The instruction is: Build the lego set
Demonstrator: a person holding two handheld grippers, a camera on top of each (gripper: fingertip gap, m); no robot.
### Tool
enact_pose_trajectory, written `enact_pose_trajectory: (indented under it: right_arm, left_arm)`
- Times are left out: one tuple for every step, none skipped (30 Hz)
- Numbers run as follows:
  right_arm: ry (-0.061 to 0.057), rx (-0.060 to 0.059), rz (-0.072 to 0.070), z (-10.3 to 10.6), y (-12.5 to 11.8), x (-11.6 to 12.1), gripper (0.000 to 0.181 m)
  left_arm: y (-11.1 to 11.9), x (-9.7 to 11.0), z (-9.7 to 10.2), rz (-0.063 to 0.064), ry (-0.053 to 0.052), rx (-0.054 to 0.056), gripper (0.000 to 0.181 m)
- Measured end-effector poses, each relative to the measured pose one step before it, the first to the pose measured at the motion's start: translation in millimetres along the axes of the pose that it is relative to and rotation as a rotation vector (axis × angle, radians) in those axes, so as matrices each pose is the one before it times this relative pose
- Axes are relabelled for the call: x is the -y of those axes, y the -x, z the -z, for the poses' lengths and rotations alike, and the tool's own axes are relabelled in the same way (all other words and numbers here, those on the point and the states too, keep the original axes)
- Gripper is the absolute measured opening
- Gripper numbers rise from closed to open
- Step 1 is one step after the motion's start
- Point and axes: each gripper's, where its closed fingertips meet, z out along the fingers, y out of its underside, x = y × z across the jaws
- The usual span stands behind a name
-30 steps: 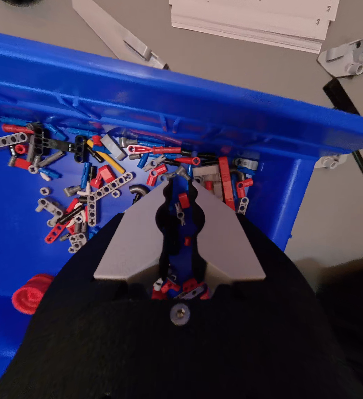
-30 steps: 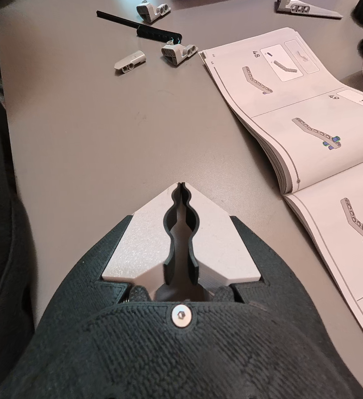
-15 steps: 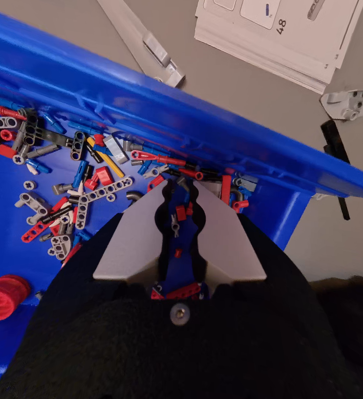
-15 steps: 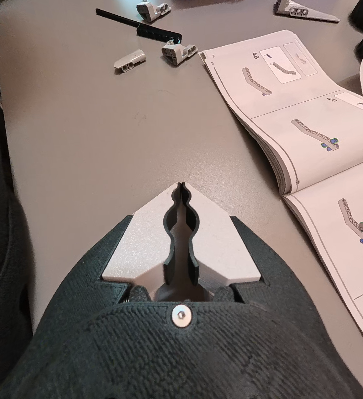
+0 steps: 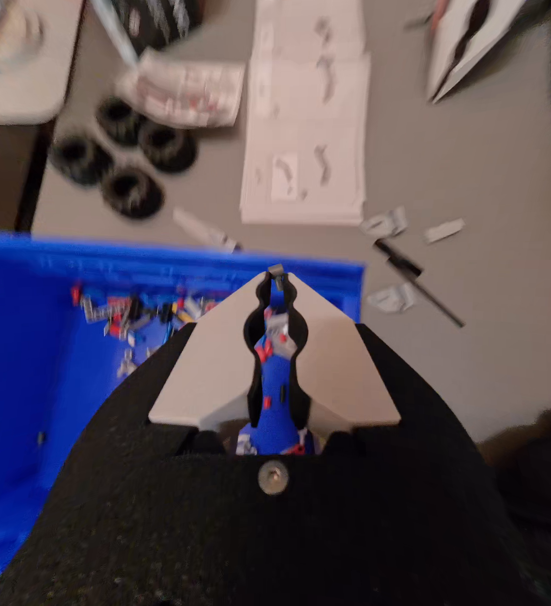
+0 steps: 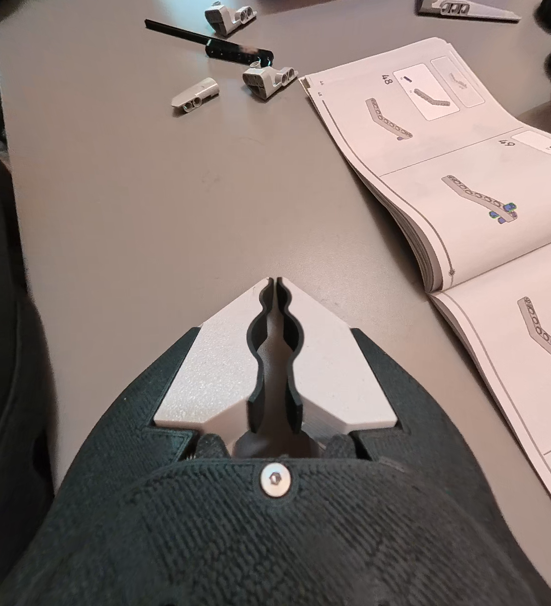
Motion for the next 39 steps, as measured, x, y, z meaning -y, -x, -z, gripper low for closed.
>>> enact_pose_trajectory:
  right_arm:
    - [-0.0018, -0.0257, -0.0004, 0.46, -3.01, 0.17, 0.009]
    - [-0.0077, -0.0286, -0.0058, 1.14, -3.29, 0.71, 0.014]
    - [-0.0149, -0.0112, -0.0192, 2.71, -0.72, 1.11, 0.015]
    - [-0.0202, 0.0063, -0.0365, 4.63, 1.13, 2.15, 0.017]
    - [-0.0233, 0.0002, -0.0429, 6.71, -0.01, 2.79, 0.019]
    - [-0.0245, -0.0087, -0.0360, 8.01, -1.11, 2.28, 0.021]
    - [-0.0170, -0.0145, -0.0299, 8.30, -2.19, 0.55, 0.021]
    - [-0.0036, -0.0193, -0.0250, 7.75, -3.31, -2.04, 0.019]
    - [0.0009, -0.0377, -0.0175, 6.73, -6.08, -4.05, 0.016]
    - [-0.0013, -0.0486, -0.0166, 5.67, -7.22, -5.16, 0.015]
    - [-0.0035, -0.0235, -0.0183, 4.82, -2.94, -5.13, 0.014]
    - [-0.0065, 0.0004, -0.0223, 3.82, 1.06, -3.90, 0.013]
    - [-0.0134, 0.0037, -0.0193, 2.91, 1.81, -1.90, 0.012]
    - [-0.0213, -0.0002, -0.0100, 1.63, 1.21, -0.30, 0.011]
    - [-0.0192, -0.0014, -0.0051, 0.18, 0.49, -0.14, 0.011]
    - [0.0030, -0.0016, -0.0055, -0.56, -0.10, -1.57, 0.009]
    - [0.0125, -0.0041, 0.0025, -0.85, -0.15, -1.80, 0.011]
    - [0.0075, 0.0022, 0.0113, -0.87, 1.41, -0.90, 0.010]
    - [0.0052, 0.0034, 0.0119, -0.74, 2.09, -0.57, 0.010]
    - [0.0093, 0.0017, 0.0122, -1.08, 1.67, -1.17, 0.010]
    - [0.0165, 0.0007, 0.0094, -1.83, 0.96, -2.02, 0.009]
    - [0.0242, 0.0040, 0.0069, -2.65, 1.00, -2.84, 0.009]
    - [0.0296, 0.0077, 0.0084, -3.29, 1.43, -3.32, 0.010]
    - [0.0301, 0.0101, 0.0143, -3.76, 2.05, -3.03, 0.011]
    - [0.0271, -0.0007, 0.0189, -3.82, 1.07, -2.48, 0.011]
    - [-0.0019, -0.0172, 0.0211, -2.28, -0.52, 2.32, 0.009]
    - [0.0015, -0.0163, 0.0199, -2.27, -0.47, 1.49, 0.008]
    - [0.0002, -0.0102, 0.0180, -1.54, -0.06, 1.19, 0.008]
    - [0.0000, -0.0030, 0.0119, -0.90, 0.26, 0.67, 0.008]
    - [-0.0002, 0.0033, 0.0042, -0.32, 0.22, 0.30, 0.008]
    - [-0.0001, 0.0074, -0.0047, -0.03, 0.20, 0.01, 0.007]
    - [0.0000, 0.0094, -0.0092, 0.03, 0.12, -0.03, 0.007]
    - [-0.0003, 0.0120, -0.0077, 0.02, 0.61, 0.04, 0.007]
    - [-0.0006, 0.0074, -0.0080, -0.10, 0.11, 0.04, 0.007]
    - [-0.0003, 0.0041, -0.0095, -0.05, -0.48, 0.00, 0.006]
    - [-0.0004, 0.0058, -0.0092, -0.05, -0.26, 0.04, 0.006]
    - [-0.0005, 0.0071, -0.0093, 0.09, -0.10, 0.09, 0.005]
    - [-0.0003, 0.0051, -0.0104, -0.06, -0.50, -0.02, 0.004]
    - [-0.0003, 0.0055, -0.0102, 0.03, -0.35, 0.05, 0.004]
  left_arm:
    - [-12.13, 21.17, 2.57, -0.0484, -0.0516, -0.0188, 0.005]
    - [-13.16, 22.86, -2.77, -0.0577, -0.0384, -0.0159, 0.005]
    - [-14.67, 22.67, -9.11, -0.0659, -0.0248, -0.0205, 0.005]
    - [-15.94, 20.97, -15.82, -0.0656, -0.0076, -0.0304, 0.004]
    - [-13.08, 19.76, -22.40, -0.0550, 0.0007, -0.0200, 0.005]
    - [-9.04, 18.70, -27.64, -0.0331, 0.0011, -0.0029, 0.005]
    - [-7.16, 16.57, -31.22, -0.0031, -0.0048, 0.0058, 0.005]
    - [-8.24, 13.14, -31.53, 0.0201, -0.0088, 0.0046, 0.005]
    - [-15.15, 7.68, -28.94, 0.0167, -0.0034, -0.0325, 0.005]
    - [-20.55, 1.18, -25.00, 0.0027, 0.0161, -0.0739, 0.005]
    - [-11.84, -4.89, -21.25, 0.0036, 0.0436, -0.0368, 0.005]
    - [-1.00, -8.92, -17.00, -0.0111, 0.0635, 0.0206, 0.005]
    - [2.18, -10.52, -13.08, -0.0255, 0.0671, 0.0326, 0.005]
    - [2.14, -9.52, -9.82, -0.0146, 0.0594, 0.0246, 0.005]
    - [-0.07, -5.28, -7.03, 0.0045, 0.0309, 0.0030, 0.005]
    - [-3.40, -1.50, -4.20, 0.0217, 0.0018, -0.0288, 0.005]
    - [-1.77, 0.38, -2.10, 0.0381, -0.0139, -0.0300, 0.005]
    - [1.96, 0.19, -0.44, 0.0419, -0.0151, -0.0127, 0.005]
    - [2.72, -0.66, 0.09, 0.0296, -0.0110, -0.0102, 0.005]
    - [1.87, -1.22, 0.56, 0.0187, -0.0092, -0.0129, 0.006]
    - [1.28, -1.51, 0.89, 0.0130, -0.0045, -0.0122, 0.008]
    - [-0.37, -0.64, 1.64, 0.0070, -0.0066, -0.0184, 0.010]
    - [-1.37, 1.61, 3.35, 0.0058, -0.0158, -0.0205, 0.013]
    - [0.48, 3.94, 5.59, 0.0081, -0.0258, -0.0061, 0.016]
    - [1.93, 4.51, 7.63, 0.0040, -0.0264, 0.0032, 0.018]
    - [2.46, 3.56, 9.23, 0.0008, -0.0207, 0.0066, 0.018]
    - [3.17, 2.48, 10.91, 0.0019, -0.0141, 0.0132, 0.017]
    - [4.79, 2.63, 12.89, 0.0029, -0.0152, 0.0241, 0.017]
    - [6.62, 2.99, 14.96, 0.0044, -0.0196, 0.0341, 0.017]
    - [8.07, 3.13, 17.33, 0.0042, -0.0218, 0.0376, 0.017]
    - [10.98, 2.19, 19.88, 0.0020, -0.0215, 0.0447, 0.016]
    - [17.24, 0.24, 22.41, 0.0045, -0.0195, 0.0692, 0.016]
    - [25.34, -2.89, 24.28, 0.0119, -0.0137, 0.1004, 0.016]
    - [32.28, -7.16, 24.66, 0.0272, -0.0049, 0.1188, 0.014]
    - [34.90, -12.37, 22.97, 0.0508, 0.0107, 0.1129, 0.012]
    - [33.06, -16.95, 19.56, 0.0660, 0.0289, 0.0874, 0.011]
    - [31.38, -19.80, 15.03, 0.0708, 0.0359, 0.0709, 0.011]
    - [31.04, -21.37, 9.85, 0.0745, 0.0388, 0.0687, 0.011]
    - [28.93, -20.86, 4.60, 0.0716, 0.0420, 0.0600, 0.012]
